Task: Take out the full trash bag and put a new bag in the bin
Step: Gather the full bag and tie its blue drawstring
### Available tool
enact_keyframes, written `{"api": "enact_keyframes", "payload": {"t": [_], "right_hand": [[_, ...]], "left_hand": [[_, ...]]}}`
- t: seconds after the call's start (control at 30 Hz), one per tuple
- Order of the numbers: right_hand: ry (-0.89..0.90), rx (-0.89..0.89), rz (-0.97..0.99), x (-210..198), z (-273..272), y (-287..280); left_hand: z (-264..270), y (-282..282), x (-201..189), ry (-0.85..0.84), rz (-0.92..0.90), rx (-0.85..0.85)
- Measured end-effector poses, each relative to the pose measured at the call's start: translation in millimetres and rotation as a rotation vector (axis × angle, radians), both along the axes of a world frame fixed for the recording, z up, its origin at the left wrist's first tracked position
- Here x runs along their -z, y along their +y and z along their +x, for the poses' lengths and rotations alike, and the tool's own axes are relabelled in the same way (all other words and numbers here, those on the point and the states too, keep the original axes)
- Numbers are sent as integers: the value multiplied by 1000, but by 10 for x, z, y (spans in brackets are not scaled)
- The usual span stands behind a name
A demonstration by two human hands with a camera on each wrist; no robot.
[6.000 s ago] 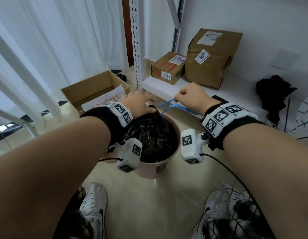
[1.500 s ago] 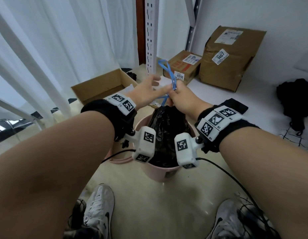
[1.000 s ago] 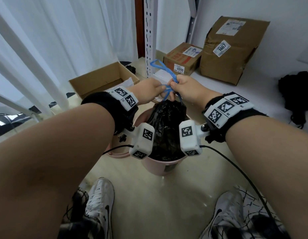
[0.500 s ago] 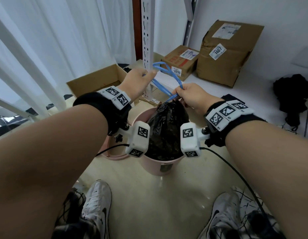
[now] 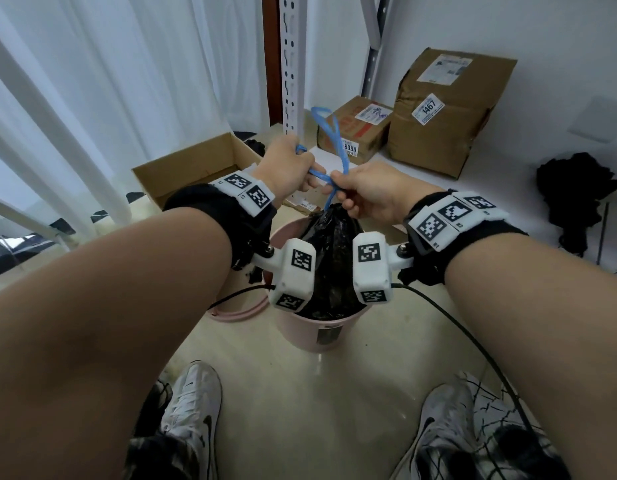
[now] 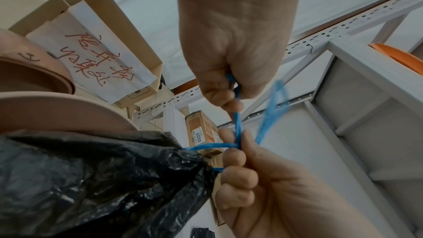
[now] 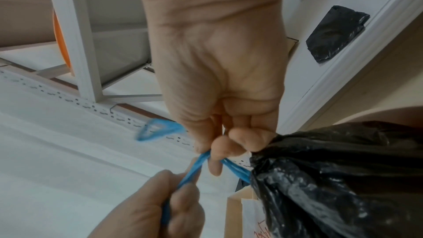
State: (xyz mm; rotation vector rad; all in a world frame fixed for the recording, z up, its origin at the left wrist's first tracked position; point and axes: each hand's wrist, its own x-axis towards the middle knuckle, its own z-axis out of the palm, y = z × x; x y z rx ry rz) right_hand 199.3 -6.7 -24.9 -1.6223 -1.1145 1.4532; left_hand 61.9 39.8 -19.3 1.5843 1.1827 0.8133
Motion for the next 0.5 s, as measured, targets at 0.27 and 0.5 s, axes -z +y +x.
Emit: {"api": "enact_keyframes", "payload": {"t": [0.27,0.5], "right_hand": [[-3,-6,94,-12,191,-40],[-278,-119,315,-59,186,-107]], "left_hand": [[-54,-56,89,332,-23,368],[18,-31,201,405,63,387]]}}
